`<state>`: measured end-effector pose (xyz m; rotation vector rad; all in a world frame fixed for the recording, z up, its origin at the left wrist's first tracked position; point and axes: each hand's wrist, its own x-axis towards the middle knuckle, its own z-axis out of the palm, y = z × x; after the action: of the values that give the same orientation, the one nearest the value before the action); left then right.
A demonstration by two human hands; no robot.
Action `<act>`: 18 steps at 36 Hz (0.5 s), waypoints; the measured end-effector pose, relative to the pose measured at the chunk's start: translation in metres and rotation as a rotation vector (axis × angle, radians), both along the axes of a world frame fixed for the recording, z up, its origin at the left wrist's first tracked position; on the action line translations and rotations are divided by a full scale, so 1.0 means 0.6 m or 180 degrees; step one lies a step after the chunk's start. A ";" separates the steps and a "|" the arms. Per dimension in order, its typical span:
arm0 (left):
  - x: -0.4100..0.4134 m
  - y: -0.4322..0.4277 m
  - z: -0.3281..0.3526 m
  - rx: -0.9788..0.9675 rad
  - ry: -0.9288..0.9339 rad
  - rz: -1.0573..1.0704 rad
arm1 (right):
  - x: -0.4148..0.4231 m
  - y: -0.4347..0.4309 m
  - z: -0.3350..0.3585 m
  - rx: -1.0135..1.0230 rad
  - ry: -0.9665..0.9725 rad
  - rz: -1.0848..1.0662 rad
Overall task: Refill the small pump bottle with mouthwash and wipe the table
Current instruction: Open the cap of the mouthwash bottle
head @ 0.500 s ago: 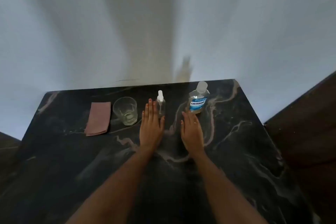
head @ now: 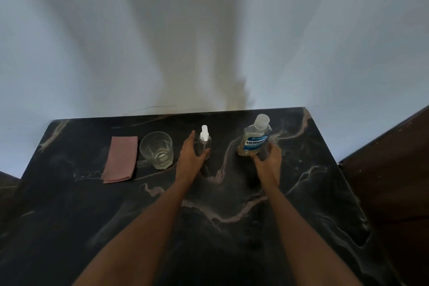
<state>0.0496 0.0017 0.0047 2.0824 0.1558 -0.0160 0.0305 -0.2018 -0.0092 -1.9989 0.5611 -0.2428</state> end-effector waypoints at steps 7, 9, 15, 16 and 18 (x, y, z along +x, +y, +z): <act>0.018 -0.003 -0.015 -0.0128 0.0024 -0.0167 | 0.048 -0.019 0.004 0.0196 0.0128 0.0587; 0.018 -0.005 -0.019 -0.0095 0.0015 -0.0139 | 0.055 -0.020 0.006 0.0153 0.0175 0.0653; 0.015 -0.006 -0.025 -0.0100 0.0021 -0.0118 | 0.065 -0.023 0.012 0.0214 0.0109 0.0610; 0.015 -0.006 -0.025 -0.0080 0.0010 -0.0112 | 0.066 -0.024 0.012 0.0230 0.0131 0.0627; 0.015 -0.006 -0.022 -0.0057 0.0006 -0.0130 | 0.069 -0.027 0.014 0.0249 0.0201 0.0706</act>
<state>0.0588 -0.0016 -0.0086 2.0674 0.1139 -0.0439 0.0718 -0.2183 -0.0007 -1.9787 0.3783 -0.0219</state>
